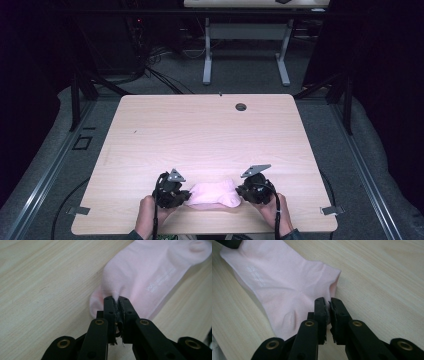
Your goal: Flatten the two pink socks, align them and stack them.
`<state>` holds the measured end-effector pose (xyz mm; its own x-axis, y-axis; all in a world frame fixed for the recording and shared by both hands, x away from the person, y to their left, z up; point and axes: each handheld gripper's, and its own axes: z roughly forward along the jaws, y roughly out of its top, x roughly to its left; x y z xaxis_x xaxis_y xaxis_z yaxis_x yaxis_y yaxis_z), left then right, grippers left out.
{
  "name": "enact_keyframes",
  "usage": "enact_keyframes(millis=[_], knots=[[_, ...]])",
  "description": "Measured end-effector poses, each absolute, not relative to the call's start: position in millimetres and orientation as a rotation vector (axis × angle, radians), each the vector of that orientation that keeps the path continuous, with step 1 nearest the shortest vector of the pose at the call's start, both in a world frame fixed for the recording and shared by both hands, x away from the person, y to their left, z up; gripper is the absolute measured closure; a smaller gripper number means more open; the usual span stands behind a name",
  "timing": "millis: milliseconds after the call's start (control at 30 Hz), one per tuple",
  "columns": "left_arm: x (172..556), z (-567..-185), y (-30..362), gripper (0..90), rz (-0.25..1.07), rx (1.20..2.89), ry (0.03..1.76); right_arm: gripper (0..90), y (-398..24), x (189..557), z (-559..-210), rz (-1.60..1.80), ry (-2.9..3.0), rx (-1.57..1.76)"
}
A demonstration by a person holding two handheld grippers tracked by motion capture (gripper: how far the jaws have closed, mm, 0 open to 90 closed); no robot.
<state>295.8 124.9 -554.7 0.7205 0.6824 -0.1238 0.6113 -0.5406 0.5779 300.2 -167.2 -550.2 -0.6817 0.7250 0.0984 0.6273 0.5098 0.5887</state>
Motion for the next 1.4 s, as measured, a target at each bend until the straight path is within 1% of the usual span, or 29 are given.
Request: enact_keyframes(millis=[67,133,167,200,233,267,300,333,367,433,533,633,667,700,867,933,1067,1100,1133,1167,1200,1233,1267,1300,1333,1367,1400], knots=[[296,-558,123,84.6,0.165,2.333,0.975,83.7,-167,300,-553,0.905,2.584,1.167],[296,-558,124,81.3,0.175,2.334,0.980,82.9,-166,300,-555,0.889,2.589,1.161],[296,-556,126,69.5,0.178,2.322,0.988,79.0,-166,299,-555,0.881,2.591,1.155],[296,-556,126,62.5,0.178,2.322,0.988,79.0,-166,299,-555,0.881,2.591,1.155],[296,-554,127,56.7,0.196,2.314,0.997,71.8,-167,297,-551,0.918,2.573,1.142],[295,-551,129,56.7,0.198,2.298,1.003,71.8,-167,297,-551,0.918,2.573,1.142],[294,-546,131,48.1,0.228,2.268,1.013,67.1,-169,295,-544,0.976,2.549,1.141],[294,-546,131,46.1,0.228,2.268,1.013,67.1,-169,295,-544,0.976,2.549,1.141],[293,-544,131,42.6,0.242,2.263,1.010,62.3,-170,292,-538,1.012,2.523,1.121],[290,-542,126,42.1,0.263,2.262,0.993,61.2,-168,289,-534,1.034,2.525,1.093],[290,-545,122,41.0,0.259,2.280,0.989,59.6,-163,287,-536,1.039,2.547,1.079],[289,-556,114,39.4,0.282,2.336,0.982,55.6,-154,285,-549,0.967,2.584,1.055],[289,-556,114,38.6,0.282,2.336,0.982,55.6,-154,285,-549,0.967,2.584,1.055],[287,-561,112,36.8,0.302,2.362,0.969,52.9,-153,285,-554,0.934,2.598,1.062],[282,-566,112,30.1,0.335,2.380,0.961,50.3,-154,283,-560,0.911,2.597,1.057],[282,-567,113,25.9,0.345,2.375,0.961,46.8,-154,283,-561,0.914,2.593,1.055],[285,-560,126,16.6,0.367,2.326,0.982,35.4,-159,282,-556,0.956,2.557,1.067],[286,-557,130,15.1,0.370,2.312,0.988,31.0,-161,282,-554,0.968,2.543,1.076],[286,-557,130,14.4,0.370,2.312,0.988,31.0,-161,282,-554,0.968,2.543,1.076],[287,-552,140,12.3,0.386,2.287,1.012,22.6,-168,282,-549,0.994,2.502,1.099],[287,-552,140,9.8,0.386,2.287,1.012,22.6,-168,282,-549,0.994,2.502,1.099],[289,-547,151,7.5,0.403,2.256,1.036,16.1,-176,281,-544,1.025,2.452,1.114],[289,-547,151,5.7,0.403,2.256,1.036,15.5,-181,280,-541,1.038,2.429,1.127],[291,-543,163,3.6,0.417,2.232,1.062,14.0,-187,280,-539,1.038,2.407,1.131],[291,-543,163,2.1,0.417,2.232,1.062,11.4,-192,280,-537,1.057,2.379,1.153],[293,-541,177,0.2,0.418,2.206,1.099,8.1,-199,279,-535,1.055,2.367,1.164],[293,-541,177,0.2,0.418,2.206,1.099,5.3,-205,279,-534,1.060,2.335,1.187]])
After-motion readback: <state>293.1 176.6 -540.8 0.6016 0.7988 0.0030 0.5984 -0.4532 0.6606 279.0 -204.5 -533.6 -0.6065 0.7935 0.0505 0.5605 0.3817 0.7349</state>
